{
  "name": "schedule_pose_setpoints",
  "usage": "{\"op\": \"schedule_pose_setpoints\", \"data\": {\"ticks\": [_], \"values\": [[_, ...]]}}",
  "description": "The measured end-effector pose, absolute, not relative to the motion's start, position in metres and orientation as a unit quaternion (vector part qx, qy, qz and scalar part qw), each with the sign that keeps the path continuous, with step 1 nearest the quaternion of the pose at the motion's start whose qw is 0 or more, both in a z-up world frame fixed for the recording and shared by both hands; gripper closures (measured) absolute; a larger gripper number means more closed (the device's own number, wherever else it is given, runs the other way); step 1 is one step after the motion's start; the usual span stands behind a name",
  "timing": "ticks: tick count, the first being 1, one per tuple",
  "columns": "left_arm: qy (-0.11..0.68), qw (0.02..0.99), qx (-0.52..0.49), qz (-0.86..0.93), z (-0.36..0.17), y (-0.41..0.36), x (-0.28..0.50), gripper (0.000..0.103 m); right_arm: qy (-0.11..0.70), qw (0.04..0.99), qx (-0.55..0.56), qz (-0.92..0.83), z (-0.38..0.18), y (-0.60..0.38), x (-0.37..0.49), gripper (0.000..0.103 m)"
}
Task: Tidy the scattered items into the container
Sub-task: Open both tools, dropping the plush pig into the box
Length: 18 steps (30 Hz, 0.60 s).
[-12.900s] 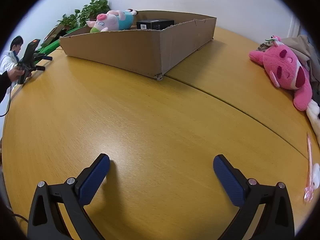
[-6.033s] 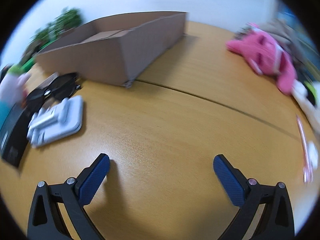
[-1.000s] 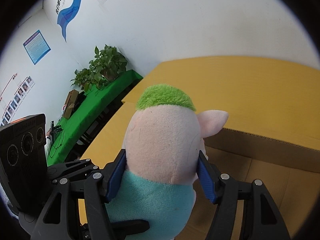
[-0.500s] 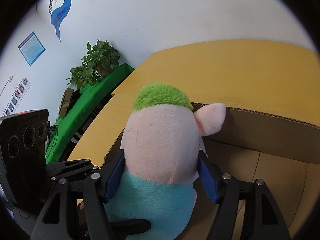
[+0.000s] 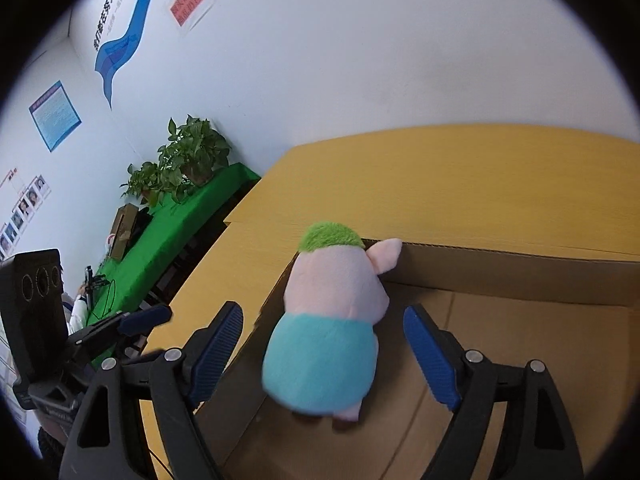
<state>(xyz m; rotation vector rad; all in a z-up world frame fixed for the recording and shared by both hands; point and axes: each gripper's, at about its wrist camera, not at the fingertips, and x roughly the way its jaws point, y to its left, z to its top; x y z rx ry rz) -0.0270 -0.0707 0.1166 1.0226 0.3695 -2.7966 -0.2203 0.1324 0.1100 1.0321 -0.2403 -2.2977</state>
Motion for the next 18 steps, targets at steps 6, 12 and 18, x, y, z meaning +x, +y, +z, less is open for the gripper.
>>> {"op": "schedule_pose_setpoints", "data": {"ticks": [6,12,18], "values": [[0.092,0.093,0.289,-0.948,0.145,-0.021,0.045,0.001,-0.054,0.284,0.362,-0.886,0.144,0.144,-0.115,0.018],[0.099,0.1,0.28,-0.95,0.136,0.023,0.107,0.0,-0.051,0.242,0.378,-0.892,0.124,0.155,-0.04,0.018],[0.101,0.096,0.281,-0.949,0.132,0.045,0.132,0.0,-0.027,0.214,0.363,-0.907,0.128,0.173,0.02,0.018]]}}
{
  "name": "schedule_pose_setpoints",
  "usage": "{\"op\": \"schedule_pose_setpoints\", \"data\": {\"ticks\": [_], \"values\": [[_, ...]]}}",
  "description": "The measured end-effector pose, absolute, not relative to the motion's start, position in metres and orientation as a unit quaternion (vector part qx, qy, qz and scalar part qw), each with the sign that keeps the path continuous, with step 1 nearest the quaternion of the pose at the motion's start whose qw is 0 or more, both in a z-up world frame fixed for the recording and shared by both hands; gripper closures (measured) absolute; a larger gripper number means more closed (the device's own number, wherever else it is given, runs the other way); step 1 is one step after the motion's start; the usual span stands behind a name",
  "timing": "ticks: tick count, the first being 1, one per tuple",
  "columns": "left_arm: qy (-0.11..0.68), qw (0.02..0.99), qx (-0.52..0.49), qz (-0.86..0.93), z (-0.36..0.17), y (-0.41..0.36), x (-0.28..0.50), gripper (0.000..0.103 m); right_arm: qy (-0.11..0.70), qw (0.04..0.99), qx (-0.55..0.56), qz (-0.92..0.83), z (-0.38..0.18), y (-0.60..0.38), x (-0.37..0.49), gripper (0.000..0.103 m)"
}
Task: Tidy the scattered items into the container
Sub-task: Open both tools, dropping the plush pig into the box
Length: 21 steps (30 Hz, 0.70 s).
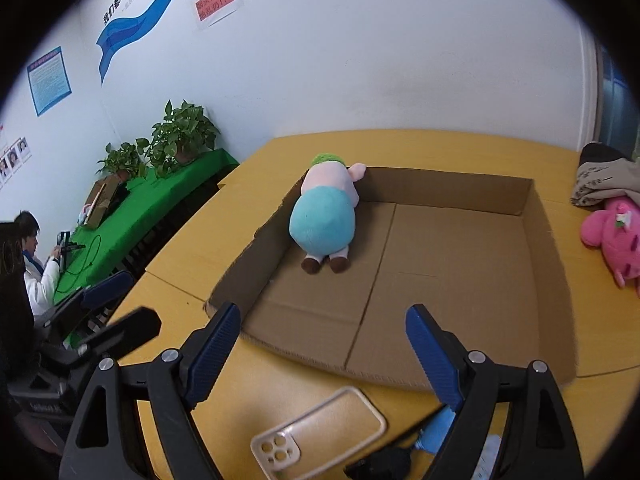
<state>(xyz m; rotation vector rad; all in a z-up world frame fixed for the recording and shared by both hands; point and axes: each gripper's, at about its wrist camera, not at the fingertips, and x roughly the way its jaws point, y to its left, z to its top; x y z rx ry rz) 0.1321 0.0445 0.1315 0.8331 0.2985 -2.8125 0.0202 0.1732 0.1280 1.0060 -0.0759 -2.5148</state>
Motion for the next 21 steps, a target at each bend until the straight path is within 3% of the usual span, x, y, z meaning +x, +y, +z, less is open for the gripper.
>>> {"op": "schedule_pose_setpoints", "data": {"ticks": [21], "values": [[0.077,0.082,0.294,-0.949,0.127,0.117,0.132,0.0,-0.021,0.177,0.351,-0.919,0.121,0.227,0.095,0.018]]}}
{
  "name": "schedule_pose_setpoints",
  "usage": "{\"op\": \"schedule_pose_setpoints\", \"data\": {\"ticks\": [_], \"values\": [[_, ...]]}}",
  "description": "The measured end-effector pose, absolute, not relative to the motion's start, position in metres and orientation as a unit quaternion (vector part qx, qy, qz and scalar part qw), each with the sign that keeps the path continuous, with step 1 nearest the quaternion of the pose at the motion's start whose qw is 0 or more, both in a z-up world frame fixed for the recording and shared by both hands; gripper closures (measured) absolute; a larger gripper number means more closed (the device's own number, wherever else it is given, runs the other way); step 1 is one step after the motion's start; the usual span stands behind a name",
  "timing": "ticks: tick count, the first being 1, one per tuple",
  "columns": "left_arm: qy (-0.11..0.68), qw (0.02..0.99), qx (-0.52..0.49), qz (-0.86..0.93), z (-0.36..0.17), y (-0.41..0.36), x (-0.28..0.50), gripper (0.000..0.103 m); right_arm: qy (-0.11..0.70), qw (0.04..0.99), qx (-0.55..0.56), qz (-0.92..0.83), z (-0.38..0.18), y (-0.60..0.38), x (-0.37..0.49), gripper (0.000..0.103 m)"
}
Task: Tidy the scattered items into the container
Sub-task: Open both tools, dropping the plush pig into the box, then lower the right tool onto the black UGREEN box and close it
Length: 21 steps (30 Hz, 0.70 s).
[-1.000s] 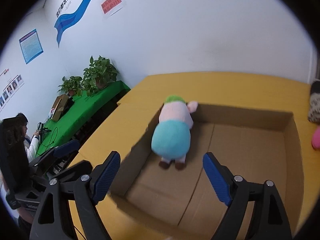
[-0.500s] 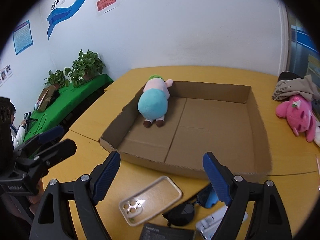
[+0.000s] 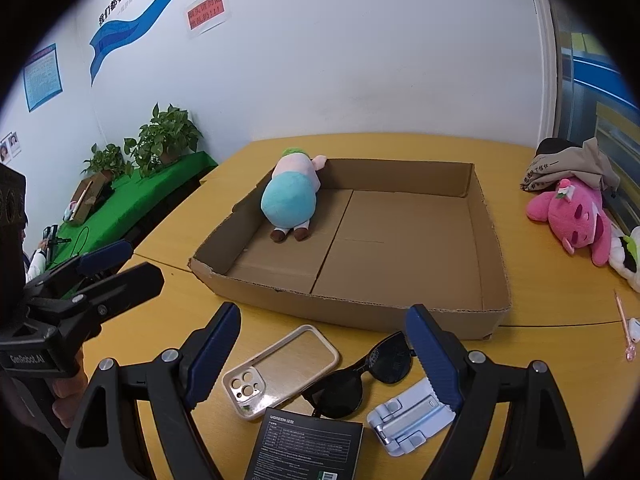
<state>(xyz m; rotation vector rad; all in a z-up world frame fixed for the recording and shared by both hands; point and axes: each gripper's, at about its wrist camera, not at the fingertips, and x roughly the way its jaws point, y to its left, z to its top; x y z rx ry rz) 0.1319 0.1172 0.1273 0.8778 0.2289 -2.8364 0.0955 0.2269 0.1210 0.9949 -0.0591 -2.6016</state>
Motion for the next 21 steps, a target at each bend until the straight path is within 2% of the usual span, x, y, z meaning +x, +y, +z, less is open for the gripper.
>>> {"op": "schedule_pose_setpoints", "data": {"ticks": [8,21], "values": [[0.073,0.047,0.348,-0.934,0.09,0.119,0.122,0.0,-0.052,0.167,0.371,-0.912,0.088,0.242,0.106,0.018],[0.123,-0.083,0.436,-0.888,0.003,0.138,0.115,0.0,-0.023,0.287,0.468,-0.836,-0.014,0.251,0.177,0.018]]}}
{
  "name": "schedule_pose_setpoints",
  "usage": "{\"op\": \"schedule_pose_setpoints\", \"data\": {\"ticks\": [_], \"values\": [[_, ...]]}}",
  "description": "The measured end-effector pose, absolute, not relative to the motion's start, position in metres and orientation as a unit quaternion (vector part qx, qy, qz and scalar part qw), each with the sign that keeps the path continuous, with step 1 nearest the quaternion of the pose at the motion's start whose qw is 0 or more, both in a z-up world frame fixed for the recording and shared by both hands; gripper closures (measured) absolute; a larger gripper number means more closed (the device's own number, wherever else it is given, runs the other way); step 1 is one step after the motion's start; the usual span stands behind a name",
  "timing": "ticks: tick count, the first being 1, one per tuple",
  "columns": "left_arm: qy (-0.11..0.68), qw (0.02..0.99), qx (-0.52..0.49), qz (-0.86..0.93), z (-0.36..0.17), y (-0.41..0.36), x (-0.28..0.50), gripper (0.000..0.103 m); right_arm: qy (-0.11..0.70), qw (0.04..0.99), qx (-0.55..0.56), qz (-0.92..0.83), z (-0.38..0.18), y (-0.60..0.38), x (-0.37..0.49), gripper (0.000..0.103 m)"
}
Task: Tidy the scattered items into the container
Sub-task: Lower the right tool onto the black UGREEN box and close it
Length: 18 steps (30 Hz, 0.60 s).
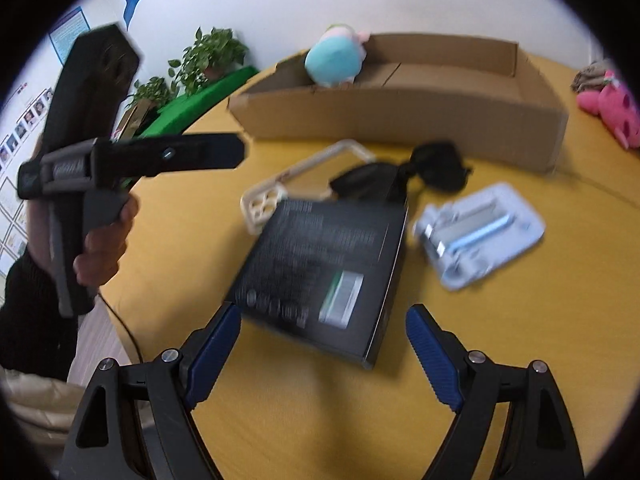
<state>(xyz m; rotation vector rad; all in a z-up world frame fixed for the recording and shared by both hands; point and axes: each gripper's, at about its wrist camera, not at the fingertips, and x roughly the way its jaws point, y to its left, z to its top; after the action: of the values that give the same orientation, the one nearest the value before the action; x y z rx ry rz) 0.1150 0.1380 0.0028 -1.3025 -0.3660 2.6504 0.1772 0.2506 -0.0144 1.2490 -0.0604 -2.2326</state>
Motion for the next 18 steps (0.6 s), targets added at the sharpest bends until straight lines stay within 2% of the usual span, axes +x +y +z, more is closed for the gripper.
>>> {"op": "schedule_pose_setpoints", "data": {"ticks": [3,5,10,18], "values": [[-0.168,0.114,-0.444,0.873,-0.014,0.136,0.102,0.003,-0.038,0.294,0.472,-0.83,-0.025,0.249,0.179,0.018],[-0.188,0.127,-0.454,0.861,-0.025,0.136,0.095,0.012,-0.031,0.294,0.472,-0.831,-0.028,0.245,0.177,0.018],[-0.213,0.124,-0.473,0.846,-0.048,0.132,0.091,0.024,-0.025,0.302,0.474,-0.827,-0.033,0.237,0.169,0.017],[-0.187,0.112,-0.474,0.853,-0.05,0.134,0.094,0.03,0.001,0.307,0.482,-0.821,-0.04,0.224,0.167,0.016]]}}
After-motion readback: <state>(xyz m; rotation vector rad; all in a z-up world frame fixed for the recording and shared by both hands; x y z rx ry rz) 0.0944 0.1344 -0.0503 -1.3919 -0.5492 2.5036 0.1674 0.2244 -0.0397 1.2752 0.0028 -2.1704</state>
